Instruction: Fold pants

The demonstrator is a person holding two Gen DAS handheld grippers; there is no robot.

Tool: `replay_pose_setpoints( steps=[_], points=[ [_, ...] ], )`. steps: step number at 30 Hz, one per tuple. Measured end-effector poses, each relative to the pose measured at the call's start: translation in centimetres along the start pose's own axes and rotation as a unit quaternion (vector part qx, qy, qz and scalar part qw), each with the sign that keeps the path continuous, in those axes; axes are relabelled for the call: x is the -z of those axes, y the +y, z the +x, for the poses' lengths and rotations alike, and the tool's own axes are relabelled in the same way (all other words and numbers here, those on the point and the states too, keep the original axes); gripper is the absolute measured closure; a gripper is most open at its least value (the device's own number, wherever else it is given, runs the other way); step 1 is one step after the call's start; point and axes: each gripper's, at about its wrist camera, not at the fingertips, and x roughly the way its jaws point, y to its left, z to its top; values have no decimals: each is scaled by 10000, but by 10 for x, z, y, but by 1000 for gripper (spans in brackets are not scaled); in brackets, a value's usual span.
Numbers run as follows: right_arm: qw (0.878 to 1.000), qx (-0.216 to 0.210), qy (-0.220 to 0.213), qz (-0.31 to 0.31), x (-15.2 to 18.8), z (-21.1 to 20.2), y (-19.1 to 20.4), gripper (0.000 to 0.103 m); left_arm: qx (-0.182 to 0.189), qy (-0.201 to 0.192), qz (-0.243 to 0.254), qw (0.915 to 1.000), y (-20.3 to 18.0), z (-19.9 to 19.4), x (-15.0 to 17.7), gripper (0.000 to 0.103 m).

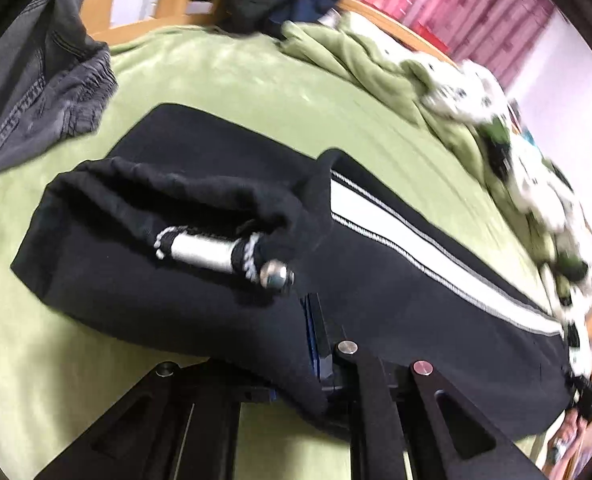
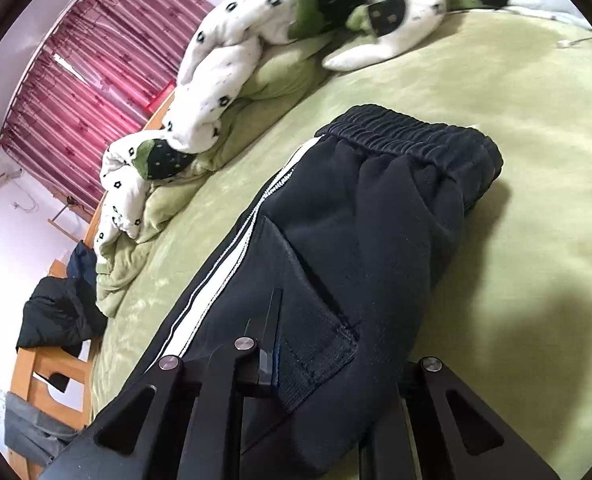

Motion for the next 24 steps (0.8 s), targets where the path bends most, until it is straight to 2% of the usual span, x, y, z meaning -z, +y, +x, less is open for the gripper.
replay_pose_setpoints(
  steps=[4, 7, 9, 10, 12, 14, 16, 17, 18, 21, 23, 24],
  points=[
    [9995, 228, 105, -193, 4, -51, -46, 90, 300, -35, 268, 9992, -12, -26, 48, 91],
    [9978, 429, 133, -485, 13, -70, -66, 89, 295, -1, 409, 9987, -16, -37, 81, 90],
    [9970, 450, 307, -546, 23, -66, -82, 86, 190, 26, 470, 9987, -16, -36, 89, 89],
    [9962, 525, 428, -549, 27, -62, -89, 85, 197, 104, 383, 9990, -13, -33, 91, 86],
    [9959, 559, 432, -561, 32, -62, -99, 70, 259, 265, 151, 9992, -7, -30, 87, 81],
    [9963, 525, 189, -655, 33, -77, -104, 64, 102, 411, 125, 9990, -5, -35, 87, 60],
    [9952, 651, -50, -728, 31, -87, -108, 50, -204, 223, 432, 9986, -10, -50, 91, 46],
    [9943, 733, -254, -725, 28, -93, -113, 43, -338, 81, 569, 9978, -11, -57, 96, 43],
    [9940, 772, -431, -648, 24, -96, -119, 41, -467, -32, 701, 9964, -14, -64, 101, 42],
    [9972, 626, -371, -184, 7, -83, -136, 41, -611, -220, 835, 9944, -15, -80, 109, 42],
    [9988, 362, -253, 218, -6, -67, -146, 42, -612, -371, 860, 9937, -18, -90, 111, 42],
    [9987, 289, -225, 345, -12, -61, -148, 53, -617, -440, 902, 9930, -22, -94, 110, 42]
  ],
)
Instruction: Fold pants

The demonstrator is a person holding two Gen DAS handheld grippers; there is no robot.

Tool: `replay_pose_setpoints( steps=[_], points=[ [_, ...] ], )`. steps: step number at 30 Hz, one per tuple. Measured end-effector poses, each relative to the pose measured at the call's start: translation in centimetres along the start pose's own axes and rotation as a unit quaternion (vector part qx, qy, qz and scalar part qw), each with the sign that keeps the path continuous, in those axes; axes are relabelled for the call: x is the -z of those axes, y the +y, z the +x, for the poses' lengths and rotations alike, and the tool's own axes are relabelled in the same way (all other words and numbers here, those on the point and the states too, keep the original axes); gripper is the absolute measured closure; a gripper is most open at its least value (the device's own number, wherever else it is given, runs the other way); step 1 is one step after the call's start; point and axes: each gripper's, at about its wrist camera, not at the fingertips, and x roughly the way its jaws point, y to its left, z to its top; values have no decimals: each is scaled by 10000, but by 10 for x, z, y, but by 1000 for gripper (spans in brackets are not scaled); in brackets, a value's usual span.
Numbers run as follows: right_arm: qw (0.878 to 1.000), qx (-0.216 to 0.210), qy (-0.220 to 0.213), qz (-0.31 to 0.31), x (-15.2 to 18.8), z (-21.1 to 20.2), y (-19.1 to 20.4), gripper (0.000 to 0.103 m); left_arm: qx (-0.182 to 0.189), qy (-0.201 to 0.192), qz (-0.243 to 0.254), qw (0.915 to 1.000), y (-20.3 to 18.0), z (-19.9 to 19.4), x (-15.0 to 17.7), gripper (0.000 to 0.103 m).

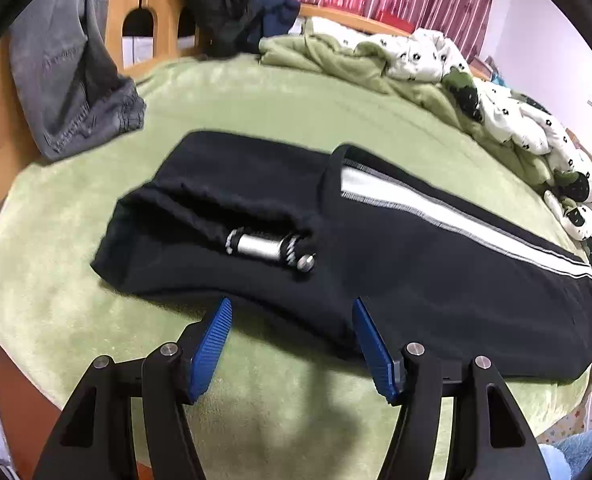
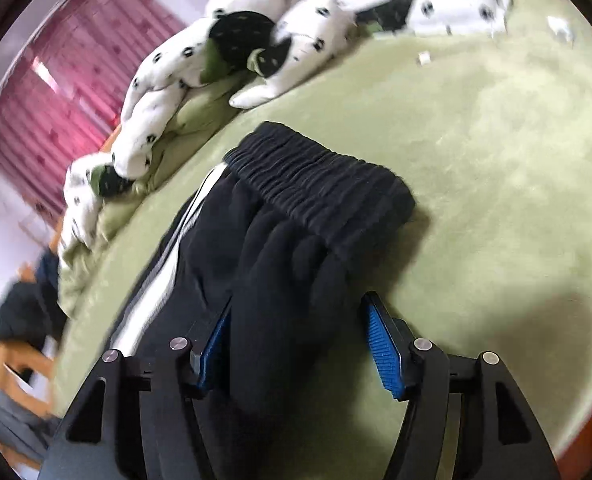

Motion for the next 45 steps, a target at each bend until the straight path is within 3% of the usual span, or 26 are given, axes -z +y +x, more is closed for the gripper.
replay_pose_setpoints(
  steps=[2, 4, 5, 8, 10, 11, 12, 13, 17, 21, 25, 28, 30, 33, 37, 41, 45],
  points=[
    [9998, 128, -148, -4, -15, 3, 5, 61, -16, -136, 92, 9999, -6, -6, -9, 42],
    [9992, -164, -354, -14, -24, -6, 7, 61, -20, -248, 122, 9996, -7, -10, -17, 42],
    [9993, -114, -345, 25, -22, -4, 9, 60, -47, -232, 130, 9996, -9, -8, -21, 42],
    [9991, 417, 30, -25, -17, 11, 9, 55, -209, -128, 129, 9996, -13, 8, -27, 42],
    [9995, 298, 110, -16, -9, 5, 1, 55, -287, -108, 120, 9995, -14, 18, -30, 42],
    [9995, 316, 49, -7, -5, 0, -1, 55, -349, -105, 135, 9992, -14, 22, -30, 48],
    [9991, 413, -9, -15, 0, -10, -4, 55, -483, -129, 185, 9986, -14, 27, -33, 61],
    [9986, 529, -53, -72, 5, -20, -4, 55, -497, -197, 216, 9983, -13, 29, -38, 89],
    [9932, 1032, -124, -525, 25, -54, 8, 54, -483, -707, 65, 9963, 1, 25, -74, 88],
    [9773, 1669, -402, -1239, 50, -84, 48, 54, -537, -980, 20, 9937, 24, 42, -124, 84],
    [9738, 1649, -211, -1553, 75, -83, 92, 54, -375, -293, -253, 9985, 52, 77, -155, 67],
    [9681, 1680, -183, -1852, 98, -77, 133, 54, -294, -296, -372, 9984, 68, 73, -150, 55],
    [9656, 1555, -134, -2080, 114, -72, 167, 54, 31, -282, -405, 9988, 78, 61, -138, 46],
    [9686, 1156, 157, -2197, 135, -65, 217, 54, 824, -54, -584, 9949, 91, 42, -112, 45],
    [9726, 478, 320, -2254, 169, -64, 279, 54, 1970, 185, -989, 9752, 99, 17, -56, 42],
    [9681, 49, 516, -2453, 207, -60, 331, 54, 2110, 485, -845, 9726, 84, 18, -9, 40],
    [9540, -32, 698, -2917, 244, -54, 351, 54, 2495, 690, -1454, 9549, 88, 45, 20, 40]
  ],
)
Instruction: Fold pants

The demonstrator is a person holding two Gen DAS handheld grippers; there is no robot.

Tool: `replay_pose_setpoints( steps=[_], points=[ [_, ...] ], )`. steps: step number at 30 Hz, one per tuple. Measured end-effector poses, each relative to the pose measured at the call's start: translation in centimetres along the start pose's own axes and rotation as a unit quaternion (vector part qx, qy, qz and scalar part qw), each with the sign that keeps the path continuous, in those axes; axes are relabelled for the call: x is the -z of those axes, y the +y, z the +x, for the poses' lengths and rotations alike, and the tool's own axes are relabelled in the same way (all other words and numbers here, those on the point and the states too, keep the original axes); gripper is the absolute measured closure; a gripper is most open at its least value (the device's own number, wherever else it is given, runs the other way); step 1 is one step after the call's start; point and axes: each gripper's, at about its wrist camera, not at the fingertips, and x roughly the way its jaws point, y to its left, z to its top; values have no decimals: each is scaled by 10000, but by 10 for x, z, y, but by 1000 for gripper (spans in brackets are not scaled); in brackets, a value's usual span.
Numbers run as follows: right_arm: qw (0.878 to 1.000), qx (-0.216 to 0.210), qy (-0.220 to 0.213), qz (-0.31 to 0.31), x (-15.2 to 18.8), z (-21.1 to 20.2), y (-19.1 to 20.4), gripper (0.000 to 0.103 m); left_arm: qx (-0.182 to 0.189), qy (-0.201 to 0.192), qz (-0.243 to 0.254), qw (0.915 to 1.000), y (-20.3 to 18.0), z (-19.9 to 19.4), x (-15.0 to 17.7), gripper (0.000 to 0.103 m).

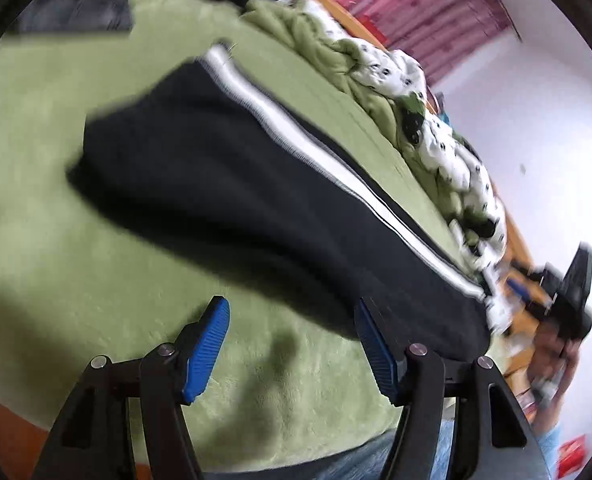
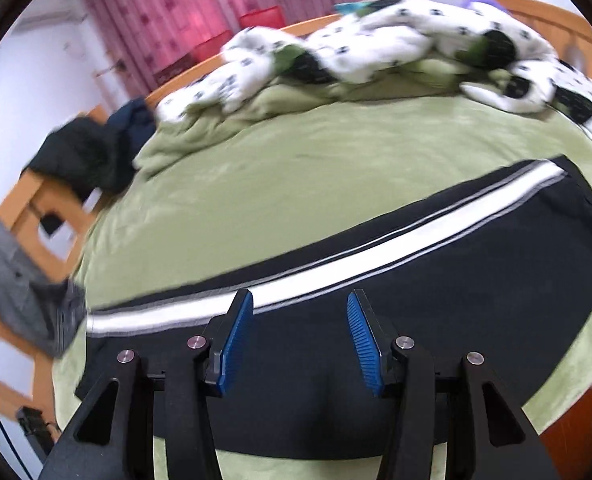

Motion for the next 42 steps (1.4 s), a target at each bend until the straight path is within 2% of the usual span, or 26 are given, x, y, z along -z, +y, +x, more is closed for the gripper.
replay_pose_setpoints(
  steps=[2, 4, 6, 9, 10, 12, 14, 15, 16, 17, 19, 22, 24, 27, 28, 30, 32, 33, 35, 37, 38, 40, 42],
  points=[
    [9998, 31, 72, -184, 13, 5, 5, 54, 297, -203, -573, 9977, 20, 6, -4, 40],
    [9995, 113, 214, -222, 24, 13, 0, 54, 715, -539, -1041, 9905, 32, 4, -10, 40],
    [9987, 264, 418, -144, 31, 16, -7, 54, 767, -774, -1294, 9856, 36, 5, -16, 40],
    [9994, 283, 215, -28, 26, 9, -18, 54, 940, -792, -1468, 9815, 36, 8, -25, 40],
    [9992, 349, 175, -47, 25, 9, -20, 54, 912, -827, -1461, 9816, 36, 6, -27, 40],
    [9987, 494, 142, -42, 22, 10, -25, 54, 415, -887, -1493, 9839, 40, 8, -29, 43],
    [9986, 457, 246, 36, 23, 13, -31, 54, 48, -841, -1504, 9850, 46, 12, -33, 71],
    [9986, 423, 311, 80, 23, 15, -34, 54, -142, -826, -1432, 9861, 47, 11, -35, 77],
    [9985, 411, 340, 108, 22, 16, -36, 54, -317, -878, -1277, 9874, 46, 6, -39, 90],
    [9985, 419, 342, 122, 21, 16, -37, 54, -388, -955, -1153, 9880, 47, 1, -43, 93],
    [9983, 503, 290, 71, 21, 15, -39, 54, -267, -1172, -879, 9888, 43, -17, -50, 93],
    [9978, 622, 237, -16, 21, 13, -40, 54, -561, -1687, -217, 9838, 21, -47, -51, 93],
    [9979, 599, 254, -33, 22, 13, -43, 54, -807, -1503, -51, 9853, 21, -40, -53, 92],
    [9976, 601, 318, -94, 23, 14, -46, 54, -1054, -904, -376, 9896, 48, -25, -48, 87],
    [9974, 623, 335, -128, 23, 15, -46, 54, -1130, -834, -416, 9892, 50, -23, -47, 80],
    [9973, 619, 352, -157, 23, 16, -47, 54, -1248, -933, -342, 9872, 53, -34, -39, 75],
    [9971, 601, 418, -205, 22, 20, -46, 54, -1593, -931, -66, 9828, 46, -46, -34, 60],
    [9970, 584, 456, -238, 22, 23, -45, 54, -1729, -907, 160, 9806, 40, -53, -30, 60],
    [9967, 536, 523, -309, 20, 29, -41, 54, -1680, -858, 572, 9804, 28, -65, -27, 60],
    [9963, 479, 591, -409, 19, 34, -36, 54, -1202, -905, 876, 9847, 12, -83, -31, 59],
    [9958, 456, 615, -493, 19, 37, -32, 54, -1104, -969, 954, 9845, 2, -86, -37, 59],
    [9941, 507, 616, -733, 19, 42, -22, 54, -1200, -1032, 1063, 9816, -15, -85, -58, 52],
    [9920, 592, 580, -957, 21, 45, -15, 54, -1412, -943, 1157, 9787, -26, -69, -84, 51]
  ],
)
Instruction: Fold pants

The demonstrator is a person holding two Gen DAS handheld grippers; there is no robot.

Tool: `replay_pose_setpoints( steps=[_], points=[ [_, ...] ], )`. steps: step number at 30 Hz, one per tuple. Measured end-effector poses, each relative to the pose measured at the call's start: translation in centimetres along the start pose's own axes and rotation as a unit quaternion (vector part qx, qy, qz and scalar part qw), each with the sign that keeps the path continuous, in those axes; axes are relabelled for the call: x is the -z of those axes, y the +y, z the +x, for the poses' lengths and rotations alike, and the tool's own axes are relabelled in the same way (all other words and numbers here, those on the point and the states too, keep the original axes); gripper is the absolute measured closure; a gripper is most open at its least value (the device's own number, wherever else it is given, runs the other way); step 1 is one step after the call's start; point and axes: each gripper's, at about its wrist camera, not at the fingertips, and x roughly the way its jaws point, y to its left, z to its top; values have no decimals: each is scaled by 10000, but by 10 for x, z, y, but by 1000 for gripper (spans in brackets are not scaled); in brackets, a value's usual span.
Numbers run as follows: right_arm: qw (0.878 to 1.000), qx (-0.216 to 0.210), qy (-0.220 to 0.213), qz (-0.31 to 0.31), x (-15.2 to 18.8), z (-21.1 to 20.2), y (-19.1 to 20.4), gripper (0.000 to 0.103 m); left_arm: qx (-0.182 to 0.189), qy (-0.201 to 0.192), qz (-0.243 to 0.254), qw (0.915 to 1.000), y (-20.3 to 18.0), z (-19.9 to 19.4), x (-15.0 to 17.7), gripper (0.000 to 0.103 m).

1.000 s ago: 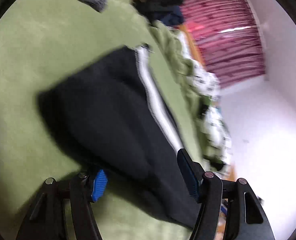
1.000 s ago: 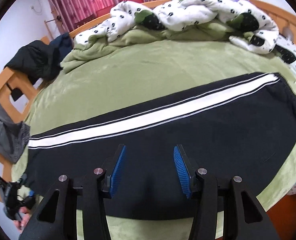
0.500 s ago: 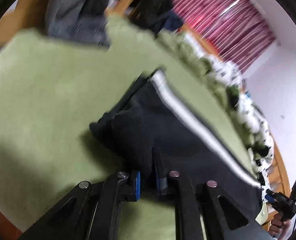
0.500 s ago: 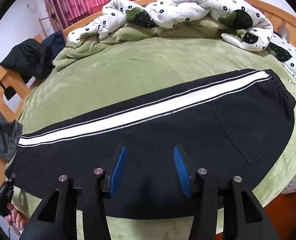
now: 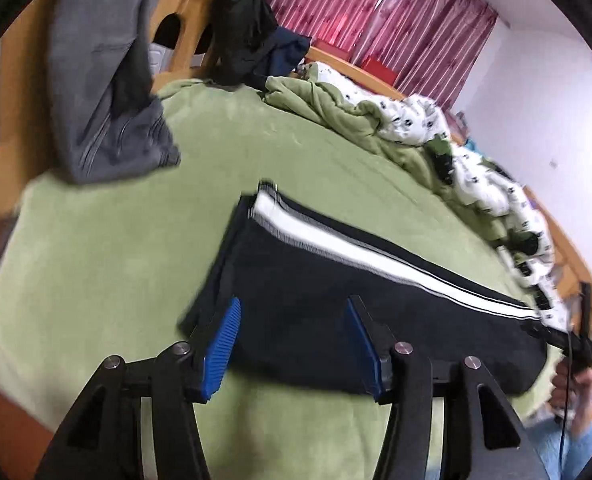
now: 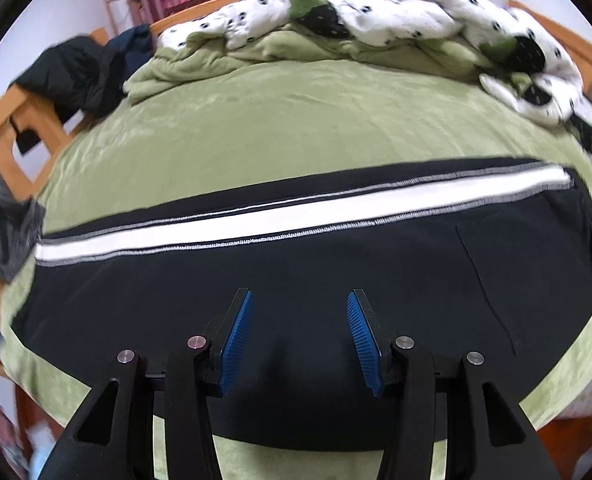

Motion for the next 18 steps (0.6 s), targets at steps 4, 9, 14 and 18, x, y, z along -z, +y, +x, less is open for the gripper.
replay_pose_setpoints(
  steps=[4, 9, 14, 18],
  points=[
    [9997, 79, 32, -241, 1, 2, 4, 54, -277, 163, 146, 9994, -9, 59, -46, 51],
    [9998, 202, 16, 89, 0, -1, -22, 54, -721, 376, -53, 9967, 1, 128, -77, 53],
    [9972, 315, 36, 684, -6, 3, -56, 54, -780, 511, -212, 9954, 7, 166, -80, 85],
    [9949, 557, 101, 836, -8, 10, -70, 54, -681, -88, -228, 9974, 14, 139, -80, 87]
  ],
)
